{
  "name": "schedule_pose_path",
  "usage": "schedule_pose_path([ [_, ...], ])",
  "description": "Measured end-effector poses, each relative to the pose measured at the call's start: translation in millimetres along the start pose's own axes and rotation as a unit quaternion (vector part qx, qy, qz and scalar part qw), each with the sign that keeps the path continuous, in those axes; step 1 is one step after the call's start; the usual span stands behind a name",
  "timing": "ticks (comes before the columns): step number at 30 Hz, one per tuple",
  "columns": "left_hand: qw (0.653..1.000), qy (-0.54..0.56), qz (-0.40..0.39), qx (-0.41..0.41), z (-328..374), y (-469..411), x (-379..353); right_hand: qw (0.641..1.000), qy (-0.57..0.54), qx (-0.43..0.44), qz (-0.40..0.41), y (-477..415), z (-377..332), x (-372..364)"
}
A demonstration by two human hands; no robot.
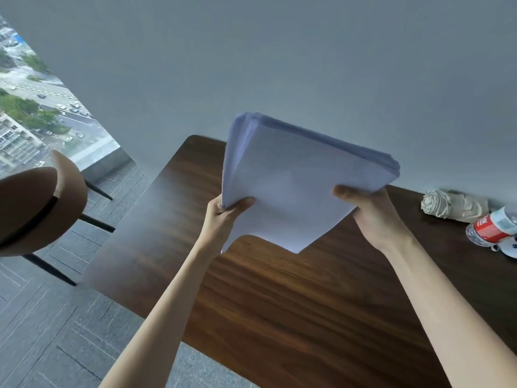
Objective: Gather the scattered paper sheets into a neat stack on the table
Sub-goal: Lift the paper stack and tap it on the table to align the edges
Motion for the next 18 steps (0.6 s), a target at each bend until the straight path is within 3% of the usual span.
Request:
schedule_pose_path([
  [3, 0.999, 0.029, -0.012, 0.029, -12, -1, 1, 0.999, 0.044, 0.021, 0.002, -5, -12, -12],
  [8, 0.994, 0.031, -0.101, 0.031, -12, -6, 0, 0.977, 0.206, -0.051, 0.015, -13, 22, -13],
  [14, 0.97, 0.001, -0.243, -0.001, 20, -27, 9, 0.976, 0.2, -0.078, -0.034, -19, 17, -18],
  [18, 0.966, 0.001, -0.258, 0.0, 25, -28, -3, 0.979, 0.188, -0.072, -0.043, -22, 18, -24],
])
Point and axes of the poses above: each hand's wrist, its own y-axis away from the middle knuckle, its own x-axis out of the back of the hand, z = x × y, the point moved 7 cm from there along -y, towards the middle knuckle, and after that the axes turned 14 degrees about -x, right-handed, at the moved point
